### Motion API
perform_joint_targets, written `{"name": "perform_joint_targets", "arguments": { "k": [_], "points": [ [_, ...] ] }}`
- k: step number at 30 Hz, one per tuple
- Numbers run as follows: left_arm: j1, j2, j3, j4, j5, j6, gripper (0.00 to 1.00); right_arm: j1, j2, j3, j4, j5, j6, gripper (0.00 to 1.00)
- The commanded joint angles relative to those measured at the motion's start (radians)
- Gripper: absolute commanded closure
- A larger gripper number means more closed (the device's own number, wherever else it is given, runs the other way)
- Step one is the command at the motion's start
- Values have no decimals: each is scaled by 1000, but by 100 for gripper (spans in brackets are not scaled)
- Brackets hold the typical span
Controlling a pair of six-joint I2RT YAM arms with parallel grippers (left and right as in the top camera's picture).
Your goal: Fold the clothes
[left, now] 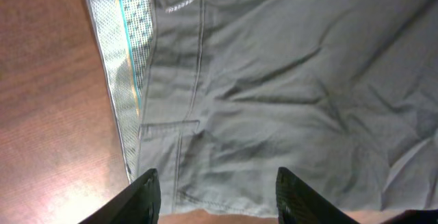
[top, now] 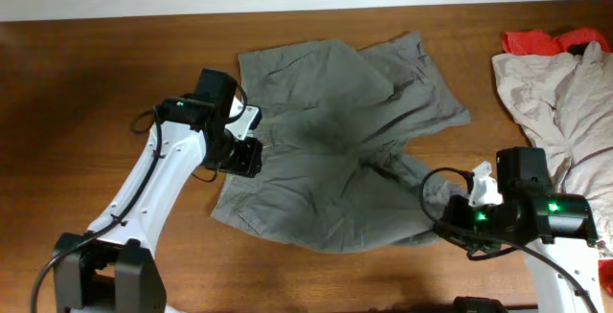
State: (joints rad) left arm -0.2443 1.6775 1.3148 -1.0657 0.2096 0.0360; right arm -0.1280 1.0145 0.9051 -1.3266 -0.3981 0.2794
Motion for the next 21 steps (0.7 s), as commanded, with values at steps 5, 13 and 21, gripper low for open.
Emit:
{"name": "perform_joint_targets", "arguments": {
  "k": [5, 13, 21],
  "points": [
    [31, 1, -115, 177, -16, -66, 39, 10, -1, 10, 49, -43, 18, 96],
    [44, 39, -221, 427, 7, 23, 55, 10, -1, 10, 53, -43, 18, 96],
    [44, 168, -221, 449, 21, 64, 61, 10, -1, 10, 61, -43, 18, 96]
  ]
}}
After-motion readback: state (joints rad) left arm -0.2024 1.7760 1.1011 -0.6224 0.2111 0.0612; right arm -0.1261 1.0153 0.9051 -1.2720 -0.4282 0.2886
